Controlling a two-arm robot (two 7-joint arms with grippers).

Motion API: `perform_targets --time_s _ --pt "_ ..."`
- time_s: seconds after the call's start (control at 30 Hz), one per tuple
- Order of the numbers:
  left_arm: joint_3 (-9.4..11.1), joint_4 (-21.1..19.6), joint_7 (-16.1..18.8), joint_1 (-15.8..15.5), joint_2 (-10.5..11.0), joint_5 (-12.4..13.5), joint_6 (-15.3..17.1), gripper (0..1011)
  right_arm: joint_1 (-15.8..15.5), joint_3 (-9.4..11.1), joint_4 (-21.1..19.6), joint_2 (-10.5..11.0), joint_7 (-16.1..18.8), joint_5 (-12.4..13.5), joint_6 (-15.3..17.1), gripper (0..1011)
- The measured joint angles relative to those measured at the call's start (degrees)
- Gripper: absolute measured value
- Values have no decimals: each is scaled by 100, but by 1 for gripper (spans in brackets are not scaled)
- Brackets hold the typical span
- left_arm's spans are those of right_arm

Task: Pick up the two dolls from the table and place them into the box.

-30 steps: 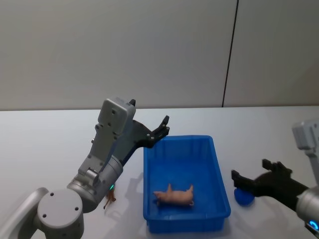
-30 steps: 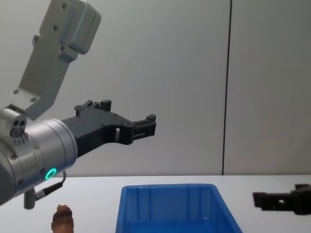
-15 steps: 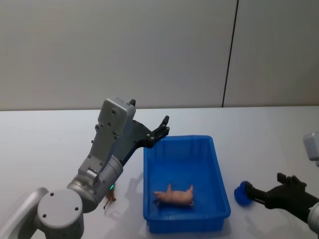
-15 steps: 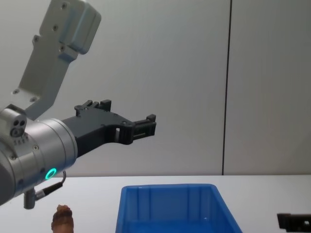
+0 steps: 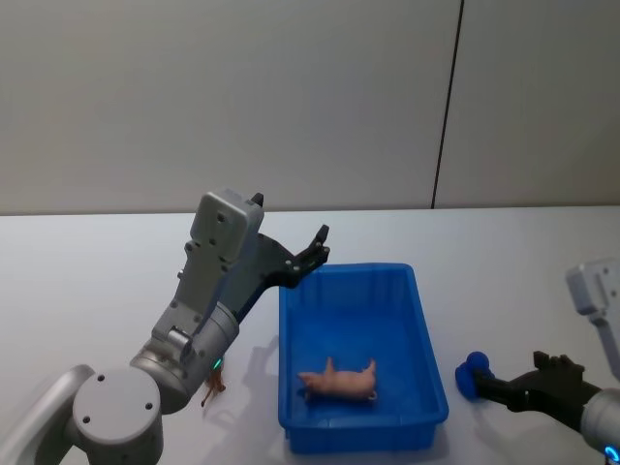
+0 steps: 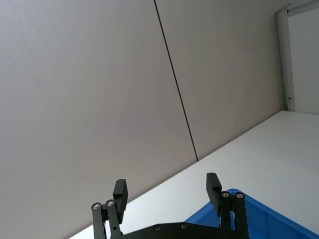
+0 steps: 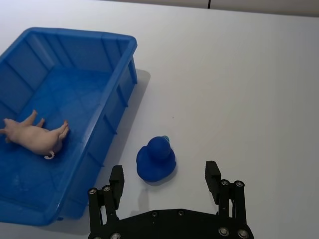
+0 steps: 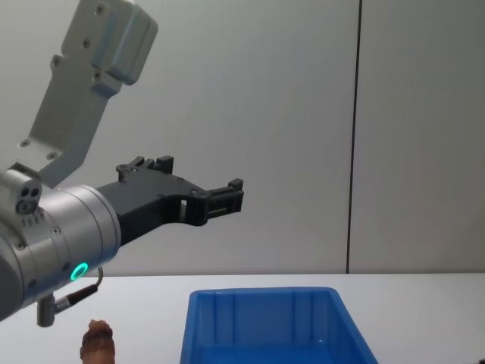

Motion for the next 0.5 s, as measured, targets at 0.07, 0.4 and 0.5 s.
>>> perform_targets --time_s 0.07,0.4,0.5 --pt "0 0 0 0 0 0 0 1001 51 -20 75 -28 21 -38 15 1001" --pt "0 0 0 0 0 0 0 1001 403 -163 620 -234 209 -322 36 1001" --pt "0 0 0 0 0 0 0 1001 550 -218 854 -319 283 -417 23 1001"
